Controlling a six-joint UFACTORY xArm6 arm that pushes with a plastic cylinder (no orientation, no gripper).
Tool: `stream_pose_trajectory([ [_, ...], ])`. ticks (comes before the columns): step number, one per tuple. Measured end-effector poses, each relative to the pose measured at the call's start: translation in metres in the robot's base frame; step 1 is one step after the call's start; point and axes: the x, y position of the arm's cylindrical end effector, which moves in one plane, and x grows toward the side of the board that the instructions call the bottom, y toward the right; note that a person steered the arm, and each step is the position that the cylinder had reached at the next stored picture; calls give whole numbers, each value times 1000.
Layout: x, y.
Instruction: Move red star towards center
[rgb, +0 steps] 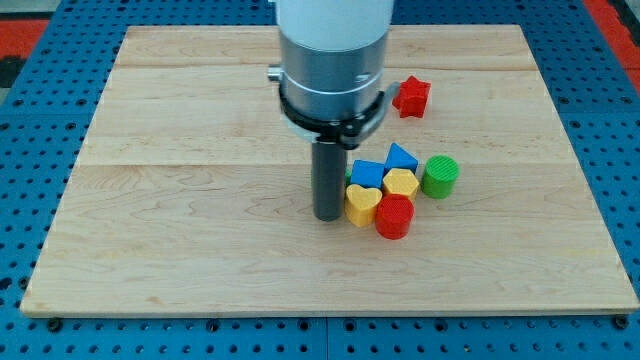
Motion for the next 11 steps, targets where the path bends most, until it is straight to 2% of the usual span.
stream_pose_trajectory([
  [2, 6, -92],
  [3, -58, -162],
  [4, -158, -141],
  [5, -191, -62],
  [6, -206, 38],
  [7, -263, 108],
  [8, -224, 181],
  [9, -183, 114],
  [10, -171, 44],
  [11, -181, 53],
])
